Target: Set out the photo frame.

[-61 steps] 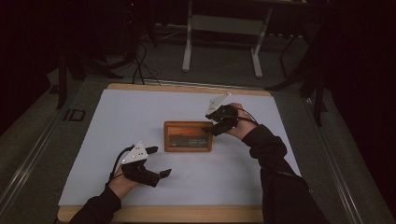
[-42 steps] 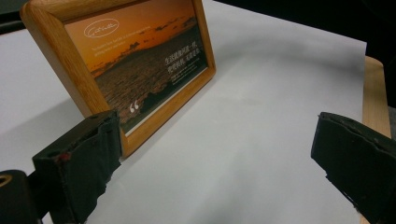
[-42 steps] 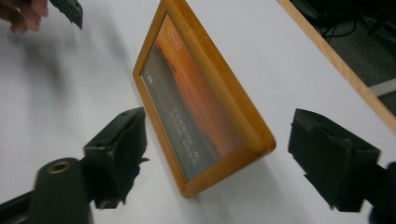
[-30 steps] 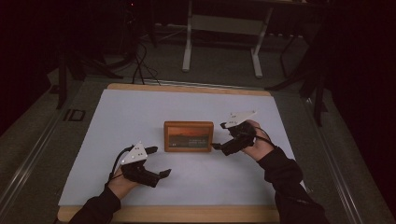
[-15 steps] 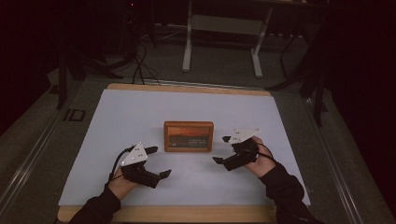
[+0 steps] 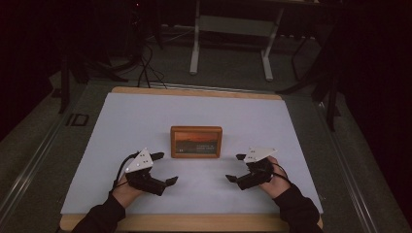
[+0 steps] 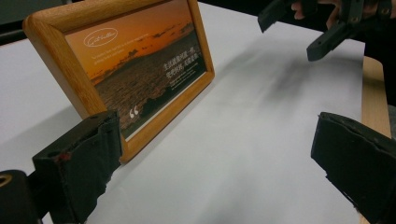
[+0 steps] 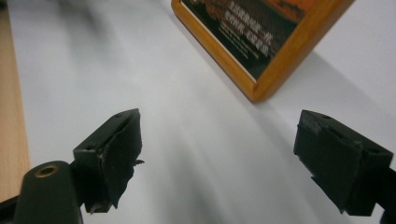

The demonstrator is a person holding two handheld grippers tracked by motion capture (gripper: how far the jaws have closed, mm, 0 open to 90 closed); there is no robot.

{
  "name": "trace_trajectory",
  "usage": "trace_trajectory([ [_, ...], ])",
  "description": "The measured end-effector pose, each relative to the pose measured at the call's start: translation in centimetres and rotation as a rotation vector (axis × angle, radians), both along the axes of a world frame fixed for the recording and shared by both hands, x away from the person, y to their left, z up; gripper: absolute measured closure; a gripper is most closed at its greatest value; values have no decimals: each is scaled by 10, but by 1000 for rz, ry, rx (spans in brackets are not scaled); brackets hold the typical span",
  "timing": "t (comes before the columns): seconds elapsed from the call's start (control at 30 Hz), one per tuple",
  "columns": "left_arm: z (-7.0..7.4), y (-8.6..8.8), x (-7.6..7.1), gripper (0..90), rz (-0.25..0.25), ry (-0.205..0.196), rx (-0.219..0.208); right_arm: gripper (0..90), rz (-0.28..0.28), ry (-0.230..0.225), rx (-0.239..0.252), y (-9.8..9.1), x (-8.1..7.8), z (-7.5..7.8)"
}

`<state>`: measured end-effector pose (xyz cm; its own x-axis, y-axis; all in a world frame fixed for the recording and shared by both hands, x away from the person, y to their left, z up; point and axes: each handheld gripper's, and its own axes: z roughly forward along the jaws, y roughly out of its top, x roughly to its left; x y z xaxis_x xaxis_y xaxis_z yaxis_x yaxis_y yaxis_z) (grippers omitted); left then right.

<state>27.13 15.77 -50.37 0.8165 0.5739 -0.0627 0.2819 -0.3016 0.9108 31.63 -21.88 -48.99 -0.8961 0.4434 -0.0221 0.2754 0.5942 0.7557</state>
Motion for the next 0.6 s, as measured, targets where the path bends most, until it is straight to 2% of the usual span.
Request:
trace_trajectory([
  [0.27, 0, 1, 0, 27, -1, 2, -6, 145, -18, 12, 5, -12, -9, -9],
  [0.43, -1, 0, 0, 27, -4, 6, -2, 141, -18, 28, -4, -18, -13, -17],
  [0.6, -2, 0, 0, 27, -6, 8, -4, 140, -39, 35, -23, -26, -17, -25],
])
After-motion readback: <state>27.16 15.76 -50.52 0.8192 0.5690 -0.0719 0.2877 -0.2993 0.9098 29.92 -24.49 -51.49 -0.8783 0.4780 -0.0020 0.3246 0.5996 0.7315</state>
